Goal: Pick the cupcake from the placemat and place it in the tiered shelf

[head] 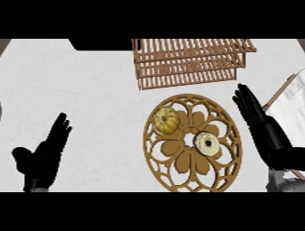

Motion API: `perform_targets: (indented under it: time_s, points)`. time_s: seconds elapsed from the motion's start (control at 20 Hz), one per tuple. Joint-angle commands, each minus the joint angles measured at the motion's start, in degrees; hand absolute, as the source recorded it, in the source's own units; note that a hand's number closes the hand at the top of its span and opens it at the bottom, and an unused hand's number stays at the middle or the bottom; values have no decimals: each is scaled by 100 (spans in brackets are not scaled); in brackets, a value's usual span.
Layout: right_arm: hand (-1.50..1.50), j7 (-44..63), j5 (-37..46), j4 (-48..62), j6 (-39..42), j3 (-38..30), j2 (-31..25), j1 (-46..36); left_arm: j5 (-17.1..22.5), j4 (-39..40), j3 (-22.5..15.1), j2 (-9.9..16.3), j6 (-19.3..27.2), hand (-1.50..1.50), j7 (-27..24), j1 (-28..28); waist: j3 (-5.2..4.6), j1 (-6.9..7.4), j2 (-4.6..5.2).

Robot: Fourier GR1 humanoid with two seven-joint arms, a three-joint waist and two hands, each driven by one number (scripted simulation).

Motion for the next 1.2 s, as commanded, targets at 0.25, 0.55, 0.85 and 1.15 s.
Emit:
perform_targets:
  time_s: [0.25, 0.55, 0.85, 1.15]
  points:
    - [150, 709, -371, 247, 1121, 844, 323, -1808, -513, -482, 444, 224, 449, 0, -63, -1125, -20, 232, -15]
    - [-150, 666, -1353, 996, 1310, -389, 362, -1892, -464, -767, 436, 165, 384, 0, 404, -909, -17, 30, -35]
    - [-150, 1477, -1628, 392, 2729, -352, -1008, -2270, -438, -1064, 615, 289, 468, 0, 797, -1036, -20, 6, -60]
    - [-150, 2424, -1193, -817, 3496, 314, -1991, -2607, -494, -891, 602, 259, 392, 0, 590, -899, -36, -76, -110]
